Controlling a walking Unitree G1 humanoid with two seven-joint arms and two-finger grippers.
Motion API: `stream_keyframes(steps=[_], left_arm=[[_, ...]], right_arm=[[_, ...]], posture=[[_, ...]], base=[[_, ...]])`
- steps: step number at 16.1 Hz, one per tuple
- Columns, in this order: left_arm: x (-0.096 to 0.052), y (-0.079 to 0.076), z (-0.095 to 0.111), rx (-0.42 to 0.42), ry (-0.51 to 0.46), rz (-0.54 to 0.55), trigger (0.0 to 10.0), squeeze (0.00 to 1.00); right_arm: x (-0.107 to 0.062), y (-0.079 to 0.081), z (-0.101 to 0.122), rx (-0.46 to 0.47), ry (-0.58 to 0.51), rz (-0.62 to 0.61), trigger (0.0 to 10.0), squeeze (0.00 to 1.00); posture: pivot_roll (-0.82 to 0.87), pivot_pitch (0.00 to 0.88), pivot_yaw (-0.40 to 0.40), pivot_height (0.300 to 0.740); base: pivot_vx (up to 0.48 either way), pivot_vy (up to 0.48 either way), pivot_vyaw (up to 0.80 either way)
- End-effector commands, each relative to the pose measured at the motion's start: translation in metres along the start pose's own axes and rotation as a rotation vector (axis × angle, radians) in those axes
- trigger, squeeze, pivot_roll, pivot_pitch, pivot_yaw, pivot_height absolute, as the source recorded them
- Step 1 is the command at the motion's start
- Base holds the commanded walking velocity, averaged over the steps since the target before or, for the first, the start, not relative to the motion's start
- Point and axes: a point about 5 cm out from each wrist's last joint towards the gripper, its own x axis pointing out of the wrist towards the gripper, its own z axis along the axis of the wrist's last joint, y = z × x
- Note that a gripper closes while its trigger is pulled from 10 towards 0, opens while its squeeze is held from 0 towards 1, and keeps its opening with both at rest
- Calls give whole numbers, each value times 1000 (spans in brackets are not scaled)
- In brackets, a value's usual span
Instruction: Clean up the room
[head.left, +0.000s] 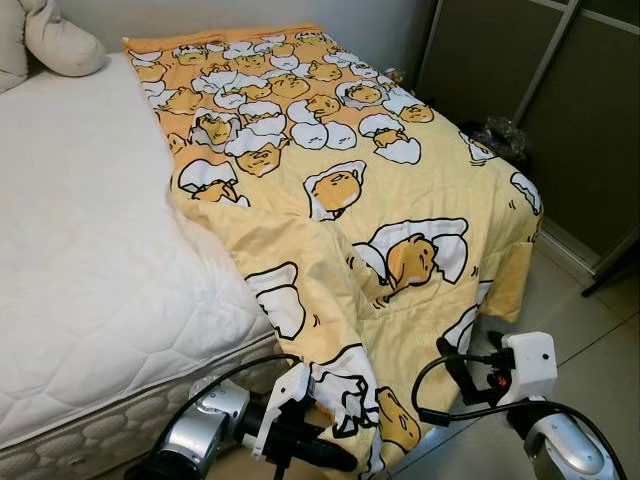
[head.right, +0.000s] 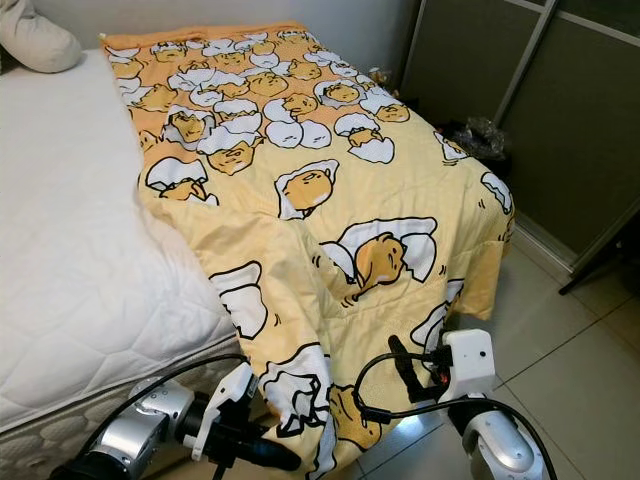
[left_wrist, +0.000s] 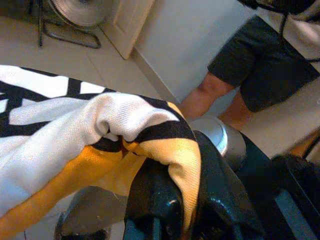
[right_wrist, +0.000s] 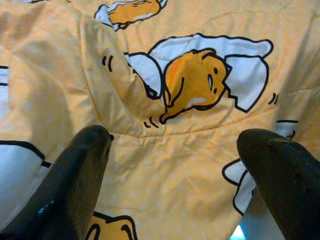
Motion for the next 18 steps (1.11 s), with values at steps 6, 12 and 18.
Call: stream_keyframes(steps=[6,12,18], left_arm=[[-17,13,8,-25,-61,123,0,0],[-25,8,4,-18,-72,122,0,0],[-29,-9,-29,-68,-39,140,0,0]], right_arm=[[-3,-4,3,3,5,17,10000,0],[-1,-4,1,-1,18,28,10000,0],[1,-1,0,-1,27,47,10000,0]], posture=[[-217,0,-43,740],[-200,0,-50,740],[-198,0,-51,740]], base=[[0,0,0],[0,-240,0],[0,-480,0]])
